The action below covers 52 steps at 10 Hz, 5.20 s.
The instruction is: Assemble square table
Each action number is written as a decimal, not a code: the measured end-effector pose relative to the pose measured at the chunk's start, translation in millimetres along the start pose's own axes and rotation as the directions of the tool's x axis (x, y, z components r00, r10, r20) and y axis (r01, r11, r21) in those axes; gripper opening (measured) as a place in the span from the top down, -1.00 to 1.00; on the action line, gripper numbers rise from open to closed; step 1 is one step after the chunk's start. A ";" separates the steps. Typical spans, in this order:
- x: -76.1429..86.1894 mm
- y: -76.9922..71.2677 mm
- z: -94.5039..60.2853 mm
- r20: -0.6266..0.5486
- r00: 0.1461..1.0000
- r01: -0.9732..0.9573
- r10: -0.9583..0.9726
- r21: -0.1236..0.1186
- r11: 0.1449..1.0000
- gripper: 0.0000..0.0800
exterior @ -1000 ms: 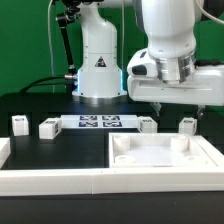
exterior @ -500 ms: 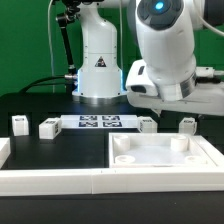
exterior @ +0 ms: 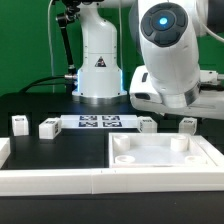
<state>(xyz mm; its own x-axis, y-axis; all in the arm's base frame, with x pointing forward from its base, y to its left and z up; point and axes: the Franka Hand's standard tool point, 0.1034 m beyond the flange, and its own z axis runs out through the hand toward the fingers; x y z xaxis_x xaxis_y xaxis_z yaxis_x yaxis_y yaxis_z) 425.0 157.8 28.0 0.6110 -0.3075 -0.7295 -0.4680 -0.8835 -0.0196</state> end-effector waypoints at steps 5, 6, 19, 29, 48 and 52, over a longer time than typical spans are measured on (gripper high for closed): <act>1.0 2.7 20.8 -0.014 1.000 -0.001 0.001 -0.012 1.000 -0.62; 1.8 2.8 22.2 -0.012 1.000 -0.001 0.001 -0.013 1.000 -0.62; -11.8 6.0 -11.7 0.020 1.000 0.006 -0.006 -0.006 1.000 0.27; -9.0 -3.0 -90.4 -0.385 0.918 0.104 -0.091 0.012 0.995 0.27; 31.0 -22.6 -176.3 -0.824 0.361 0.378 -0.436 -0.299 0.876 0.27; 32.1 -25.8 -183.0 -0.849 0.303 0.386 -0.433 -0.306 0.870 0.27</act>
Offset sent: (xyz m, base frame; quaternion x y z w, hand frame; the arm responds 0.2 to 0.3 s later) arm -0.0146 0.0072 -0.0141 -0.0001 0.0160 0.0089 0.9998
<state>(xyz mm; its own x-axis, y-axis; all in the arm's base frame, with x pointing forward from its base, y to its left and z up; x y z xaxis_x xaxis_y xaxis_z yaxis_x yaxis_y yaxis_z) 573.5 106.1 130.2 0.9297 -0.0108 0.3681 0.0238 -0.9957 -0.0892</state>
